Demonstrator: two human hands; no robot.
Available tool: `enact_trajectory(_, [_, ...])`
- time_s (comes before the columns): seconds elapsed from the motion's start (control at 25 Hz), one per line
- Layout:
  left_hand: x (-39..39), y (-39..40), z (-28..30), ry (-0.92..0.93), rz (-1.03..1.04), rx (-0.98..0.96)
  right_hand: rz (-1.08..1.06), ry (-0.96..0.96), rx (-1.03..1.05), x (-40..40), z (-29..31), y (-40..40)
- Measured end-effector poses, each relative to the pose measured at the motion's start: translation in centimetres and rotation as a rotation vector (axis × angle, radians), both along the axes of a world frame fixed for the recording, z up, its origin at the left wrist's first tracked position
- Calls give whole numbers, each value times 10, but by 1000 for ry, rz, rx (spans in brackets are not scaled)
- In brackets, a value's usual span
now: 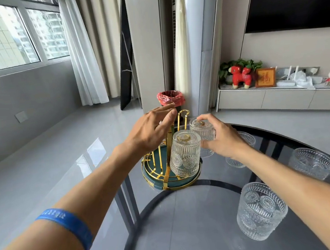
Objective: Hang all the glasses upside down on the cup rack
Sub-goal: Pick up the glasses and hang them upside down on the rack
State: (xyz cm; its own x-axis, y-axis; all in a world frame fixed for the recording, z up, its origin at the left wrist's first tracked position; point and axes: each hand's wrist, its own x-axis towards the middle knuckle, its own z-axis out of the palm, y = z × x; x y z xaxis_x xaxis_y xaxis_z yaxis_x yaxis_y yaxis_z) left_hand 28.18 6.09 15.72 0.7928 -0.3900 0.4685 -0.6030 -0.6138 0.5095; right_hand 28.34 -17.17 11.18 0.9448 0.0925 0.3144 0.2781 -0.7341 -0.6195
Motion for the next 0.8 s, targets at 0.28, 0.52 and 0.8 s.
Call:
enact_trajectory(0.28, [-2,-7,0,40,20,-6,4,56,-29,-1,-5,-1])
enact_trajectory(0.52, [-60,-20,-20,-44,148,-126,-117,16,91,-69,2,-22])
enact_trajectory(0.8, [-167,-48,-87,85,116,-264,-55,478,-573,-171,4,-50])
